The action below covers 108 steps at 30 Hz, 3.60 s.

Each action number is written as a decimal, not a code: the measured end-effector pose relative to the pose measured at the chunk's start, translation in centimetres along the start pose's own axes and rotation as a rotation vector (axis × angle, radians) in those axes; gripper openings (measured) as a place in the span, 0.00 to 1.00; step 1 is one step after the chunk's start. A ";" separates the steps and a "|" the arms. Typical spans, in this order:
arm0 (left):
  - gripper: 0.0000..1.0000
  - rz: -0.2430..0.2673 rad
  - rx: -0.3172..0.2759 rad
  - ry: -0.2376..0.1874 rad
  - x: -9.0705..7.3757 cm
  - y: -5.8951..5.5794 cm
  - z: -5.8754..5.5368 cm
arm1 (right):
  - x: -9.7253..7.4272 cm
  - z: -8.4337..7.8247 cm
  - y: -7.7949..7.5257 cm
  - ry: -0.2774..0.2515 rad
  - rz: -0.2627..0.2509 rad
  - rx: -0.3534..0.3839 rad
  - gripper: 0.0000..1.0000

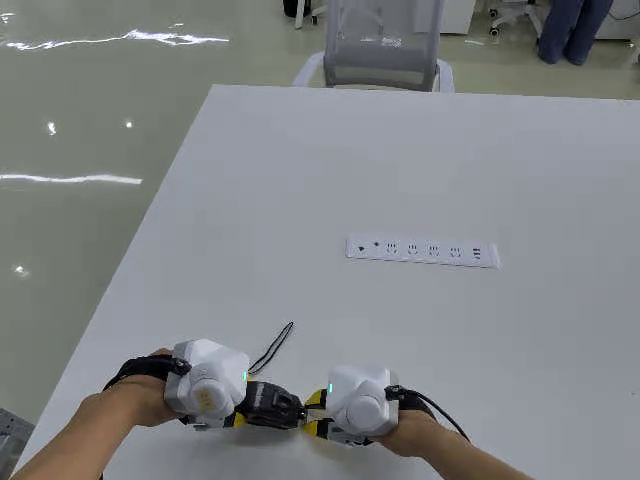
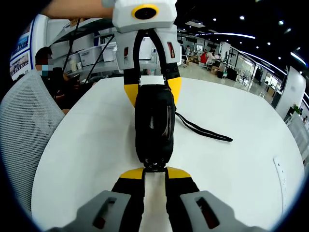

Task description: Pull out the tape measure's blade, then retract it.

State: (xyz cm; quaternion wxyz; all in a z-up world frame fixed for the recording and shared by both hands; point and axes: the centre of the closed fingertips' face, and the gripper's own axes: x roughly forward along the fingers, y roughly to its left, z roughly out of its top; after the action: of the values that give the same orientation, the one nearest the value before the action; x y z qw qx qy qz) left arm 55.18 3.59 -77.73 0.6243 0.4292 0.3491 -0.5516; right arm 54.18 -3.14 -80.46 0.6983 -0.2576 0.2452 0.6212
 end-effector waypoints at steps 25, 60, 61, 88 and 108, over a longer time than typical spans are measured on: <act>0.26 0.017 -0.034 0.000 -0.2 0.0 -0.4 | -0.2 0.6 -0.3 0.008 0.007 -0.041 0.17; 0.26 0.034 -0.036 -0.002 -0.2 -0.1 -0.5 | 0.1 0.9 0.1 0.040 0.038 -0.048 0.10; 0.26 0.033 -0.033 -0.001 -0.2 -0.1 -0.5 | 0.1 0.9 0.2 0.040 0.039 -0.046 0.10; 0.26 0.037 -0.037 -0.006 -0.2 -0.1 -0.5 | -0.4 0.9 0.3 0.037 0.041 -0.049 0.10; 0.26 0.037 -0.037 -0.010 -0.1 -0.1 -0.3 | -1.1 0.4 0.4 0.041 0.042 -0.036 0.10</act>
State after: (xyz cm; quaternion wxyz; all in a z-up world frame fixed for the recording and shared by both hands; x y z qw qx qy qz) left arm 55.09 3.94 -77.75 0.6438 0.4214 0.3481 -0.5355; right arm 53.71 -3.67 -79.45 0.6752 -0.2775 0.2535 0.6347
